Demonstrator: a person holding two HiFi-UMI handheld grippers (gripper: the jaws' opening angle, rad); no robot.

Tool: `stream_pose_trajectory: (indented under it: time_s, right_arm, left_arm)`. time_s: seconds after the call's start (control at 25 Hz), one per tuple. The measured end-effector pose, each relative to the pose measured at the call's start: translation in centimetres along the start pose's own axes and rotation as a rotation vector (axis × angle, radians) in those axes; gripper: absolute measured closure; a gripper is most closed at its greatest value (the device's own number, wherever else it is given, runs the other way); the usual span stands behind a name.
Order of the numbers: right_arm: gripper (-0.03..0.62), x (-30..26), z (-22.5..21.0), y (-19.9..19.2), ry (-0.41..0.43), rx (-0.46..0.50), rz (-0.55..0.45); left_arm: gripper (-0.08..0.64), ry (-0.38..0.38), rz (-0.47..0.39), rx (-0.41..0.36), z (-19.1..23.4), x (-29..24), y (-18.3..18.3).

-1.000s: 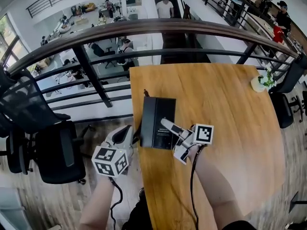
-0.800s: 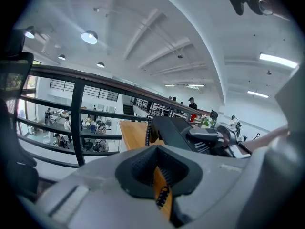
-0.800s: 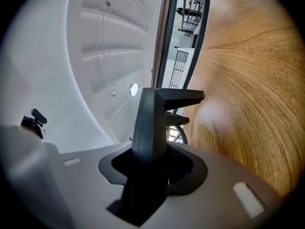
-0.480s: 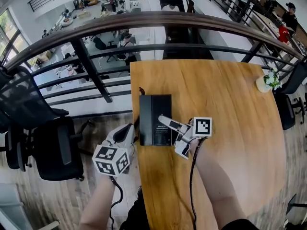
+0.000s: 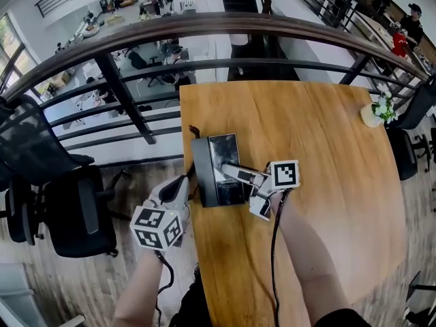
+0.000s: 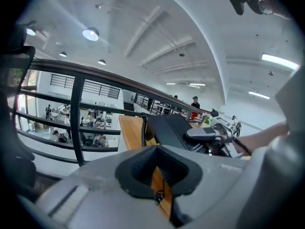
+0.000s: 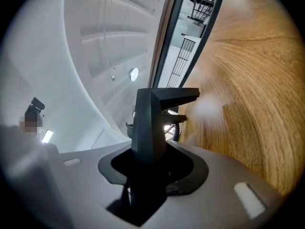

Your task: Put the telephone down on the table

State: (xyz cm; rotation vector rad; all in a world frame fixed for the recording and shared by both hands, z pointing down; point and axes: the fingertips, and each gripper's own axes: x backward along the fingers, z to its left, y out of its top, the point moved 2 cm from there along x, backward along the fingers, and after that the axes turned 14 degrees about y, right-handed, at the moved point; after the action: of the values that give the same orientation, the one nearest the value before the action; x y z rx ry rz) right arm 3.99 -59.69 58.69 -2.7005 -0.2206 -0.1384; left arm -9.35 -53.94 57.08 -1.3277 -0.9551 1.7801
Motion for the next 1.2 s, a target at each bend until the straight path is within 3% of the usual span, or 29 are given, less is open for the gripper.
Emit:
stream_pose_trajectory:
  time_s: [0.28,0.4,0.68,1.04,1.2]
  right_arm:
    - [0.422,-0.5,0.2,0.1,-0.045,0.048,0.029]
    - [0.416,-0.5,0.3,-0.1,-0.11,0.055,0.036]
    - [0.361,-0.5,-0.2,-0.4,-0.238,0.1,0.029]
    - [0.24,-0.5,-0.5,-0.6,-0.362,0.167,0.016]
    - [0.252,1.1,-0.5,-0.1,-0.434,0.164,-0.052]
  left_arm:
    - [0.558,-0.001,0.023,0.005,-0.3,0.1,-0.9]
    - [0.558,-0.006,0.02,-0.011,-0.8,0.3,-0.8]
    - [0.558,-0.028,0.013,-0.037,-1.8,1.2,-1.0]
    - [0.558,-0.043,0.01,-0.028,-2.4,2.8,-1.1]
    - [0.558,-0.051,0.003,-0.023,-2.5,3.8,-0.6]
